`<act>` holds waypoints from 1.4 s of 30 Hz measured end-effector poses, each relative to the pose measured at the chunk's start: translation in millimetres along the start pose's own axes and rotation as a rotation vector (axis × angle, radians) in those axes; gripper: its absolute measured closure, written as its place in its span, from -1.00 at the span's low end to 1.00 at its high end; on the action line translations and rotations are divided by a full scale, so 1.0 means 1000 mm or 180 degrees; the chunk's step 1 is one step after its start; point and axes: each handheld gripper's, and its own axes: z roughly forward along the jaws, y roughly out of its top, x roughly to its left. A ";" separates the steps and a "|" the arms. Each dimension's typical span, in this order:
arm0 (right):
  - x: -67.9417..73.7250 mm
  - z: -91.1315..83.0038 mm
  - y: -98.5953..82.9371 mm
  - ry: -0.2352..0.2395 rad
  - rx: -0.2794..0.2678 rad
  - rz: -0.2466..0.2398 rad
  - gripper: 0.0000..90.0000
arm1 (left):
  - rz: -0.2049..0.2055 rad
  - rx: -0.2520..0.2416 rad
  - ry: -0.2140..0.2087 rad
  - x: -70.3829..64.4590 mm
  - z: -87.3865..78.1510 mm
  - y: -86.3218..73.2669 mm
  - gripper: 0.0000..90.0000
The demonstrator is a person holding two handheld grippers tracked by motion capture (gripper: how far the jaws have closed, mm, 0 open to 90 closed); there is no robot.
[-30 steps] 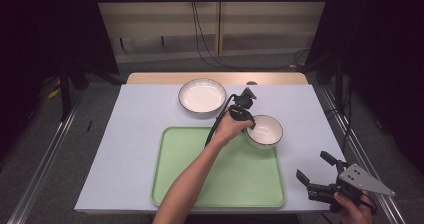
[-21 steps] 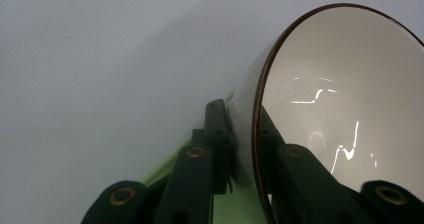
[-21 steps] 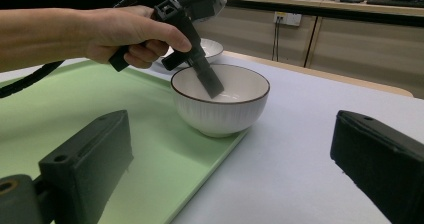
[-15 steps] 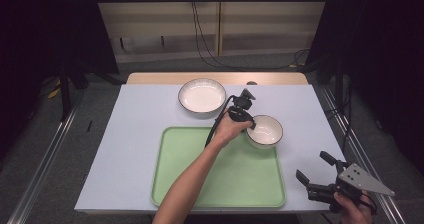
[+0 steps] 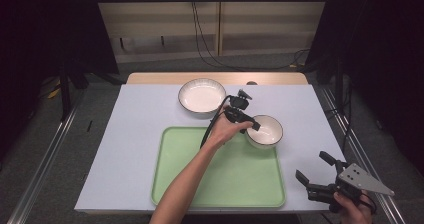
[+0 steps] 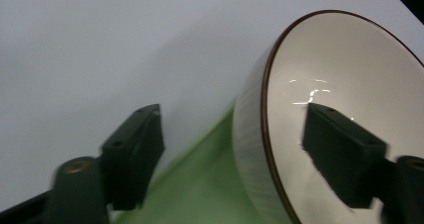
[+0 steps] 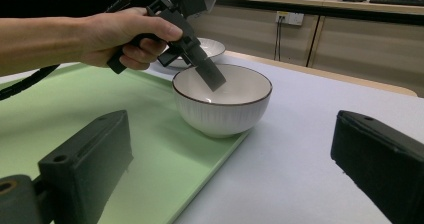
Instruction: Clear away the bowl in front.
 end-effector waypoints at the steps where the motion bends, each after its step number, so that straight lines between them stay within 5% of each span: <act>1: 0.000 0.000 0.000 0.0008 0.0001 0.0010 -0.94 | 0.0016 -0.0032 0.0018 -0.001 -0.002 0.000 -0.53; 7: 0.000 0.000 0.000 0.0021 0.0016 0.0007 -0.94 | 0.0048 -0.0184 0.0109 0.000 -0.012 -0.003 -0.91; 8: 0.001 0.000 0.000 0.0016 0.0025 0.0018 -0.94 | 0.0146 -0.0208 0.0080 0.001 -0.014 -0.004 -0.95; 16: 0.001 0.001 0.000 0.0002 0.0016 0.0003 -0.94 | 0.0341 -0.0469 0.0264 0.002 -0.034 -0.016 -0.93; 21: 0.001 0.001 0.000 0.0011 0.0013 0.0006 -0.94 | 0.0294 -0.0689 0.0382 0.005 -0.043 -0.024 -0.92; 42: 0.001 0.002 0.001 -0.0009 0.0009 -0.0017 -0.94 | 0.0203 -0.1155 0.0712 0.006 -0.093 -0.063 -0.93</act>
